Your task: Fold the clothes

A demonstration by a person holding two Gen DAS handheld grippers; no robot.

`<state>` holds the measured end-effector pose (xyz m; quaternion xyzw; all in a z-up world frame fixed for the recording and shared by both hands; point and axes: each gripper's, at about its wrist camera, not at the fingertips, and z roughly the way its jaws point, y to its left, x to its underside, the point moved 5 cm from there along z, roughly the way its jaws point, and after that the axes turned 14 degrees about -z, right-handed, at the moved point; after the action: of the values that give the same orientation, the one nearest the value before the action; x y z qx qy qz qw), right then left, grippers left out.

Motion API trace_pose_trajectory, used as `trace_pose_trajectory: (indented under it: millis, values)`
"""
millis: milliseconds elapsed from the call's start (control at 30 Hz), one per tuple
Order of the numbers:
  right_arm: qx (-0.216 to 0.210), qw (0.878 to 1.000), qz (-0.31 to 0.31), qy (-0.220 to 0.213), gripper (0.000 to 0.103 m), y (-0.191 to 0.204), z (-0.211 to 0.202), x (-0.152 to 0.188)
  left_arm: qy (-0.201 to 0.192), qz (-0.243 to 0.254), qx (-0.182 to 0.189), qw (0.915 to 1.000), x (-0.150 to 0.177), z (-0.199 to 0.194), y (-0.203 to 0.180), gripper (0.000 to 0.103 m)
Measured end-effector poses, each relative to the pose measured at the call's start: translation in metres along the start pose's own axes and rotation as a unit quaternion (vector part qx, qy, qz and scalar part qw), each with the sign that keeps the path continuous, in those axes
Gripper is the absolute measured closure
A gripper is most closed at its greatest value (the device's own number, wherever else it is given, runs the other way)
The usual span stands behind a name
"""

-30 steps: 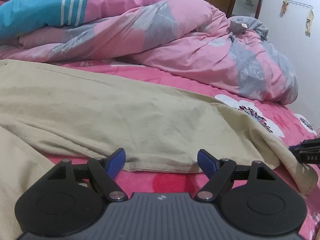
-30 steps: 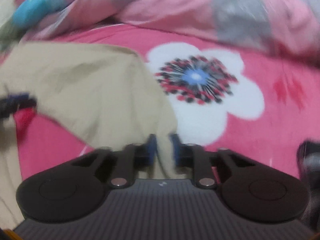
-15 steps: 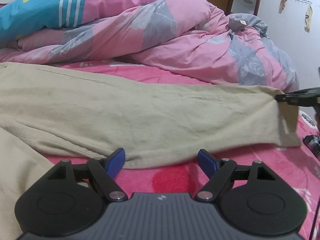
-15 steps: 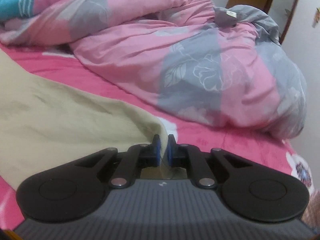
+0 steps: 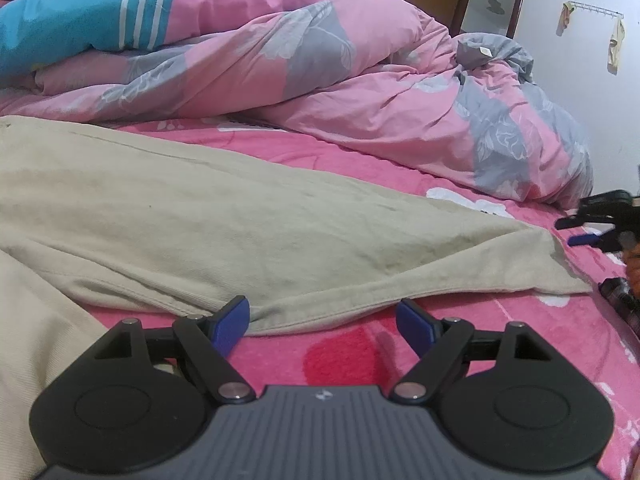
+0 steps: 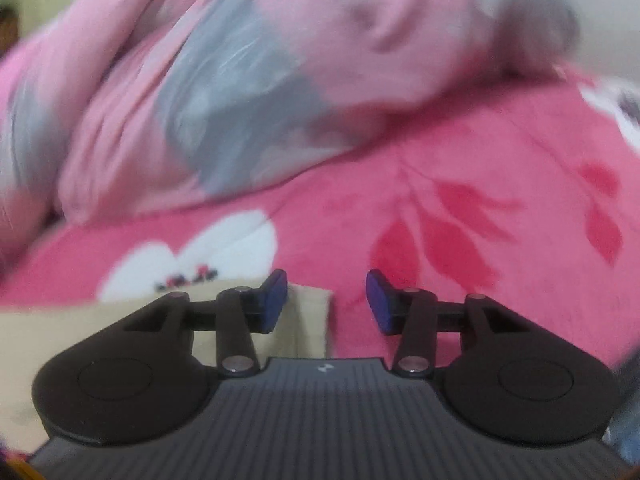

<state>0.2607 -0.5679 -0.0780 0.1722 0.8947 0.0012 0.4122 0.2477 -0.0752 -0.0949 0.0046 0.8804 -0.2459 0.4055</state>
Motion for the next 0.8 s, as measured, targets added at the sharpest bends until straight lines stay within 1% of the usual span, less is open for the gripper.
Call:
trace_pose_trajectory:
  millis: [33, 67, 167, 233, 300, 333, 367, 400, 467, 600, 633, 667, 733, 767, 800]
  values:
    - [-0.016, 1.0, 0.017, 0.007, 0.056, -0.002, -0.008, 0.004, 0.0, -0.002, 0.002, 1.0, 0.0, 0.0, 0.001, 0.021]
    - [-0.032, 0.999, 0.028, 0.019, 0.053, -0.002, -0.013, 0.009, -0.001, -0.005, 0.005, 1.0, -0.001, -0.001, 0.002, 0.021]
    - [-0.05, 0.995, 0.025, 0.079, 0.047, 0.01, -0.021, 0.029, -0.003, -0.024, 0.021, 0.9995, -0.003, -0.002, 0.007, 0.021]
    - [-0.046, 0.992, -0.003, 0.114, 0.045, 0.022, -0.019, 0.043, -0.005, -0.043, 0.037, 0.9984, -0.005, -0.004, 0.012, 0.021]
    - [-0.034, 0.992, -0.047, 0.114, 0.045, 0.035, -0.02, 0.051, -0.009, -0.065, 0.054, 0.9964, -0.007, -0.006, 0.018, 0.021]
    - [-0.027, 0.991, -0.07, 0.111, 0.047, 0.041, -0.022, 0.056, -0.011, -0.075, 0.063, 0.9951, -0.008, -0.007, 0.021, 0.021]
    - [-0.02, 0.99, -0.093, 0.108, 0.064, 0.048, -0.024, 0.06, -0.013, -0.084, 0.07, 0.9939, -0.009, -0.008, 0.024, 0.021]
    - [-0.012, 0.987, -0.123, 0.103, 0.083, 0.055, -0.026, 0.062, -0.015, -0.092, 0.075, 0.9928, -0.01, -0.008, 0.026, 0.021]
    - [0.0, 0.982, -0.166, 0.09, 0.087, 0.063, -0.034, 0.063, -0.02, -0.105, 0.084, 0.9907, -0.011, -0.01, 0.029, 0.021]
    - [-0.001, 0.984, -0.173, 0.053, 0.087, 0.063, -0.075, 0.046, -0.023, -0.111, 0.089, 0.9895, -0.013, -0.01, 0.03, 0.021]
    - [0.0, 0.984, -0.173, 0.051, 0.087, 0.06, -0.083, 0.044, -0.022, -0.111, 0.089, 0.9895, -0.013, -0.01, 0.03, 0.021]
    - [0.001, 0.983, -0.174, 0.053, 0.087, 0.058, -0.089, 0.043, -0.022, -0.111, 0.088, 0.9896, -0.013, -0.01, 0.03, 0.021]
    - [0.003, 0.981, -0.171, 0.094, 0.087, 0.051, -0.085, 0.053, -0.02, -0.11, 0.085, 0.9901, -0.013, -0.009, 0.03, 0.021]
    - [0.014, 0.979, -0.173, 0.109, 0.087, 0.048, -0.082, 0.058, -0.02, -0.109, 0.084, 0.9903, -0.013, -0.009, 0.029, 0.021]
    - [0.028, 0.976, -0.177, 0.121, 0.084, 0.046, -0.079, 0.063, -0.019, -0.108, 0.083, 0.9905, -0.013, -0.009, 0.029, 0.021]
